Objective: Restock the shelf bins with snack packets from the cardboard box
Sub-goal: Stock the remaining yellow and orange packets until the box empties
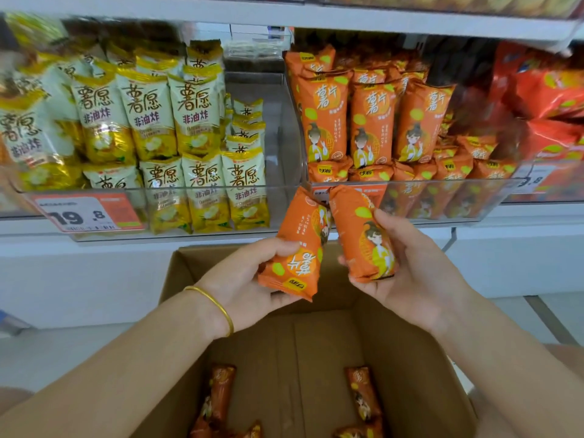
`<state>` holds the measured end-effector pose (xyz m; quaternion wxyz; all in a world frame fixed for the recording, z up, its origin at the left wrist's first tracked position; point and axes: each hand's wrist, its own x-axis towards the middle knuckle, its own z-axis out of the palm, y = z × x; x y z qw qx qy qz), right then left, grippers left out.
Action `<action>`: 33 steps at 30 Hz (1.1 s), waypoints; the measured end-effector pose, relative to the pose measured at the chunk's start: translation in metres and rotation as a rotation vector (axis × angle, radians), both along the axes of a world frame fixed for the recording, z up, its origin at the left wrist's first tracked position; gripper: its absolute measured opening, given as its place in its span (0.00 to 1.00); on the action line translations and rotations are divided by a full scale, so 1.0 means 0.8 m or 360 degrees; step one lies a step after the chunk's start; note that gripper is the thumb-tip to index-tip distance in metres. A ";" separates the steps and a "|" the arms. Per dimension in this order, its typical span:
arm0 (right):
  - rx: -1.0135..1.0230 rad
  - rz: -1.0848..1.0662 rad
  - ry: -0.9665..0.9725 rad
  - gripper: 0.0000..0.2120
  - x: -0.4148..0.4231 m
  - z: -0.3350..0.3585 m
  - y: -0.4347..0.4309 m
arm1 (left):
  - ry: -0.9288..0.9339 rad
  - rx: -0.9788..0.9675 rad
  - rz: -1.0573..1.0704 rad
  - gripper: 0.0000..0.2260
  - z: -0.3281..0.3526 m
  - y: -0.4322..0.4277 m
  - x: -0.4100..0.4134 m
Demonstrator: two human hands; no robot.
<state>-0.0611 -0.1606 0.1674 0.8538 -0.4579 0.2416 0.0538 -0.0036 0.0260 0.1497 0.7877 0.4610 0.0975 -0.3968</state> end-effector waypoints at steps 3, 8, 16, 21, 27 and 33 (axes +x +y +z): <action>0.0040 0.0109 -0.0153 0.23 0.001 0.001 0.006 | -0.0064 0.0008 -0.0056 0.26 0.005 -0.002 0.002; -0.0628 0.0161 -0.0354 0.25 0.002 0.006 0.003 | -0.0634 0.0770 -0.0366 0.24 0.009 0.003 0.014; -0.1306 0.0396 -0.0323 0.29 0.007 -0.004 0.007 | -0.1273 0.1244 -0.0415 0.16 0.020 0.014 0.034; -0.0997 0.0499 -0.0388 0.25 0.008 -0.002 0.005 | -0.1378 0.1211 -0.0375 0.09 0.025 0.014 0.038; -0.0488 0.0642 -0.0425 0.28 0.009 -0.006 0.004 | -0.1108 0.0945 -0.0246 0.08 0.027 0.011 0.034; -0.0279 0.0719 -0.0377 0.42 0.011 -0.012 0.010 | -0.1119 0.0902 -0.0192 0.06 0.028 0.009 0.024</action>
